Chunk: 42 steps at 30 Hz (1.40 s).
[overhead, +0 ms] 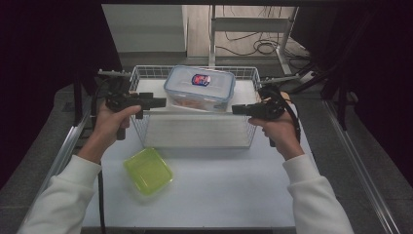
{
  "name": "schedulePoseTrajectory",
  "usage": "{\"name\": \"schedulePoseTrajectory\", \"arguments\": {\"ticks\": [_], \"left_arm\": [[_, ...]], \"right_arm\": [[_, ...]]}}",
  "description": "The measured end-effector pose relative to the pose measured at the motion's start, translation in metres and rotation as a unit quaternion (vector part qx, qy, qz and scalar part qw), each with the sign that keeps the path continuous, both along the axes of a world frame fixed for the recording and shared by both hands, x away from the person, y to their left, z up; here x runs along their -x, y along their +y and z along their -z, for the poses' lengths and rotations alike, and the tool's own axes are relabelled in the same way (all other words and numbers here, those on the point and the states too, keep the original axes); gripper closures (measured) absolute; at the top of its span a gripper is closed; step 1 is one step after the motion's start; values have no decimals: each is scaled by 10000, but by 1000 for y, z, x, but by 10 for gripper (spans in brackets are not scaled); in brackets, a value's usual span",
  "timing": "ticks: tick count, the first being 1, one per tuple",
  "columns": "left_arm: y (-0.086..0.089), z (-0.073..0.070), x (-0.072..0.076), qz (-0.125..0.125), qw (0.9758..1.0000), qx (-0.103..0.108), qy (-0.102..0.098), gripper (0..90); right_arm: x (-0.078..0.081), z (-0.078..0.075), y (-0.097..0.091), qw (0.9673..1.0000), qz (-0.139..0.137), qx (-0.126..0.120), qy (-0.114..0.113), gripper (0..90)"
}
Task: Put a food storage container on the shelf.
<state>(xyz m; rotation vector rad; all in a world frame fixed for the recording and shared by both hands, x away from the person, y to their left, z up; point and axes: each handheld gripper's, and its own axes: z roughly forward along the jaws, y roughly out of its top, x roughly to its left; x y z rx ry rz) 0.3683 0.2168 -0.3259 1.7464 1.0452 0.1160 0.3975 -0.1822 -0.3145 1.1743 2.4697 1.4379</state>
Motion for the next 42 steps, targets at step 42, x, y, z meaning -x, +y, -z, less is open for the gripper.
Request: {"name": "schedulePoseTrajectory", "arguments": {"ticks": [42], "left_arm": [[-4,53,46,158,9994,-231,202,226]], "right_arm": [[5,29,17,9998,125,-6,-161,722]]}}
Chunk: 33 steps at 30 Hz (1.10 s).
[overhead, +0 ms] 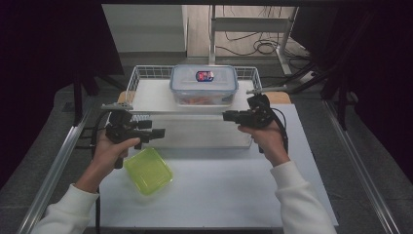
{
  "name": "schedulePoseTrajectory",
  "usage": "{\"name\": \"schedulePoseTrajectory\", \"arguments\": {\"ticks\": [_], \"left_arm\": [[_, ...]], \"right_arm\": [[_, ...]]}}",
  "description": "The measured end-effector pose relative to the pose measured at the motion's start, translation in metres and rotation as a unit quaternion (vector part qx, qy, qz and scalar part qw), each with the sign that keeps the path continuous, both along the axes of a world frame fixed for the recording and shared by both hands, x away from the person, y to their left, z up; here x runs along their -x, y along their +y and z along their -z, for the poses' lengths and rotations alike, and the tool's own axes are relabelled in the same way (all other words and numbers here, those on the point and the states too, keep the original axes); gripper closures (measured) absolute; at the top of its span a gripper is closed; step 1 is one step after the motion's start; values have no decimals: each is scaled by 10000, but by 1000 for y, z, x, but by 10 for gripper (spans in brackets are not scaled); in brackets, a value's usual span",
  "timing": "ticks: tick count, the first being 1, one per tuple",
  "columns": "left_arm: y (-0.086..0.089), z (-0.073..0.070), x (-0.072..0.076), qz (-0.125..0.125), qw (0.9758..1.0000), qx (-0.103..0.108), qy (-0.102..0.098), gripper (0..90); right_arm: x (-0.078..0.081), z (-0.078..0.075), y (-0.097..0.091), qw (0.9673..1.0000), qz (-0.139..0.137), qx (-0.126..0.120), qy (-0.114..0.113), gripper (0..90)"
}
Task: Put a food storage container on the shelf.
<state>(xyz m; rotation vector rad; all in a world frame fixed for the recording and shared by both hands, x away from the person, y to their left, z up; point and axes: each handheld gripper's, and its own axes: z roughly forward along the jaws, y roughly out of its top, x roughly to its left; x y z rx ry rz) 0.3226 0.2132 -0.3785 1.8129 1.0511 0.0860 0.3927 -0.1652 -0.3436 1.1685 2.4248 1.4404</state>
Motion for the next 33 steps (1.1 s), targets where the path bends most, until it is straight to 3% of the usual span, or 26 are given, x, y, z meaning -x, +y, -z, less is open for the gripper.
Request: {"name": "schedulePoseTrajectory", "arguments": {"ticks": [2,8,15,20,23,26,33], "left_arm": [[0,6,6,86,9999,-22,72,228],[-4,28,25,184,9996,-184,106,235],[-12,61,43,313,9985,-362,253,238],[-16,75,53,459,9972,-461,377,238],[-18,84,58,425,9961,-666,391,239],[-18,89,61,402,9946,-878,378,245],[-11,90,60,291,9947,-910,379,252]], "right_arm": [[12,8,-4,9999,6,84,78,537],[48,36,-14,9994,-93,340,44,372],[79,71,-37,9995,-219,148,163,317],[92,95,-52,9988,-170,286,347,311],[97,103,-57,9987,-121,335,362,310],[101,111,-60,9981,-144,435,404,306],[102,123,-61,9968,-88,617,499,306]]}}
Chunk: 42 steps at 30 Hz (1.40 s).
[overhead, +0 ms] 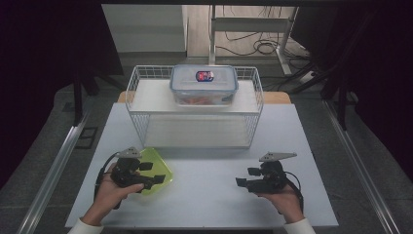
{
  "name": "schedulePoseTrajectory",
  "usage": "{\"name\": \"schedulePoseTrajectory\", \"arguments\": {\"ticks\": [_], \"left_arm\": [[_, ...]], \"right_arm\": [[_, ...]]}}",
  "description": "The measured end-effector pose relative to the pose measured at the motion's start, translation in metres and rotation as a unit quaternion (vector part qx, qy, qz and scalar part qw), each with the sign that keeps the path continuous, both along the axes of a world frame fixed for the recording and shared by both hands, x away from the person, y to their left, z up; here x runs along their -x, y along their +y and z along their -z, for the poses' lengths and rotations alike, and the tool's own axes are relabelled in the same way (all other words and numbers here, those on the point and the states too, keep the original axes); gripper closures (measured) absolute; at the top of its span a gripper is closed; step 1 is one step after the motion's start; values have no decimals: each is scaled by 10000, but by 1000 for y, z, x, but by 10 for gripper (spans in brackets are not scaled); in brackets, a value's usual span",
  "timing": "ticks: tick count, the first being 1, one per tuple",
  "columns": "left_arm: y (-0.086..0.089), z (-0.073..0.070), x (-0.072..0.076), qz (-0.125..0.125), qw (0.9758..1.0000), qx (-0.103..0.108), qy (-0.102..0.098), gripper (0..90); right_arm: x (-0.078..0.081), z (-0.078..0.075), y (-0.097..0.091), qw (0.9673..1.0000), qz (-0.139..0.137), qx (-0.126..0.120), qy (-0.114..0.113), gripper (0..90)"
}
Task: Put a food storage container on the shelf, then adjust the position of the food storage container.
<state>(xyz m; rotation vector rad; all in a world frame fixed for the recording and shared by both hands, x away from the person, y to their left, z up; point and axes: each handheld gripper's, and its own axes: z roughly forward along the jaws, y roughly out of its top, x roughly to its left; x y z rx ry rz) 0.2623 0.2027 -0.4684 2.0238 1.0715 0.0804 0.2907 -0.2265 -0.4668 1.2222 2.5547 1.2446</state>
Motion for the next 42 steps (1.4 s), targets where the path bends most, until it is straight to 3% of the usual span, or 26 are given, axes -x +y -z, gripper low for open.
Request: {"name": "schedulePoseTrajectory", "arguments": {"ticks": [14,22,28,30,32,34,42], "left_arm": [[13,-4,-2,-98,9999,73,35,258],[32,-2,-9,-301,9994,126,92,290],[51,-5,-11,-614,9981,-2,-25,439],[58,-5,-12,-726,9974,-19,-32,548],[66,-5,-13,-738,9972,75,32,715],[72,-5,-14,-813,9967,33,-17,804],[89,3,-27,-1133,9933,-236,-62,894]], "right_arm": [[-3,4,-5,10000,41,-46,37,306],[-3,3,-6,9999,74,-68,46,306],[-4,3,-6,9999,49,-114,64,304],[-4,4,-6,9999,52,-110,59,304],[-4,4,-5,9999,45,-106,62,303],[-4,4,-5,9999,27,-113,68,303],[-4,6,-5,9999,36,-98,104,302]]}}
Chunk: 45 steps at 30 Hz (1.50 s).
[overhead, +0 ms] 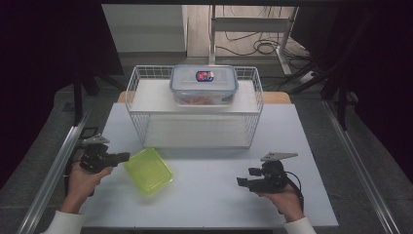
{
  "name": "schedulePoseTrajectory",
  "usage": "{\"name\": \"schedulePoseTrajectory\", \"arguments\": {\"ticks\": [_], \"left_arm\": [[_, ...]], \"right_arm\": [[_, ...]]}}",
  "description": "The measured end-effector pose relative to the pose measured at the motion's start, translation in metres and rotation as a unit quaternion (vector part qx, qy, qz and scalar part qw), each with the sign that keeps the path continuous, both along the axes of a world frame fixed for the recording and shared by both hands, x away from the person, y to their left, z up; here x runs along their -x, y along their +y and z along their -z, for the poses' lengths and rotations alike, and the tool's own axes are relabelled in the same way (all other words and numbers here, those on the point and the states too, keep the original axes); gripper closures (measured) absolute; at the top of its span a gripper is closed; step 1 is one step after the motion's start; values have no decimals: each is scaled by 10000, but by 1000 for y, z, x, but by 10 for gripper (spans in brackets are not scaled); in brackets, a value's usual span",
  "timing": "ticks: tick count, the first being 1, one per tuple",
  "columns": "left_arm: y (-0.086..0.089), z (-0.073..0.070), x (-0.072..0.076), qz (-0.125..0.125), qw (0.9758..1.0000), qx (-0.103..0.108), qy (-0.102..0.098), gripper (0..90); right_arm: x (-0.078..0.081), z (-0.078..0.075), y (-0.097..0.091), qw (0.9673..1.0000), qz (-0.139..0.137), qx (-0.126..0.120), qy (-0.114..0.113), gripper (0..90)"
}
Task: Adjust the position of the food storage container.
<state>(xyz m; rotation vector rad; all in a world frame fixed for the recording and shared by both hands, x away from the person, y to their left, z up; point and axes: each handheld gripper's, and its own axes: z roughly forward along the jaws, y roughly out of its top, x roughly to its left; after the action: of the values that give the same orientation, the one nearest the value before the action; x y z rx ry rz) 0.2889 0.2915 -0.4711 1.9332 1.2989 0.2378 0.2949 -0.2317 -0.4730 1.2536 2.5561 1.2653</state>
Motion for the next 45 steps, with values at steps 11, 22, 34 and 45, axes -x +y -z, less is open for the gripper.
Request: {"name": "schedulePoseTrajectory", "arguments": {"ticks": [11,22,34,45], "left_arm": [[9,21,-20,-150,9988,-369,288,900],[13,26,-24,-106,9988,-314,349,900],[10,35,-34,211,9981,-411,414,900],[-7,34,-19,707,9955,-255,572,900]], "right_arm": [[0,1,1,10000,-4,33,16,301],[0,1,1,10000,8,23,17,301],[-1,3,2,10000,-7,62,30,301],[-1,3,0,10000,17,43,17,301]]}}
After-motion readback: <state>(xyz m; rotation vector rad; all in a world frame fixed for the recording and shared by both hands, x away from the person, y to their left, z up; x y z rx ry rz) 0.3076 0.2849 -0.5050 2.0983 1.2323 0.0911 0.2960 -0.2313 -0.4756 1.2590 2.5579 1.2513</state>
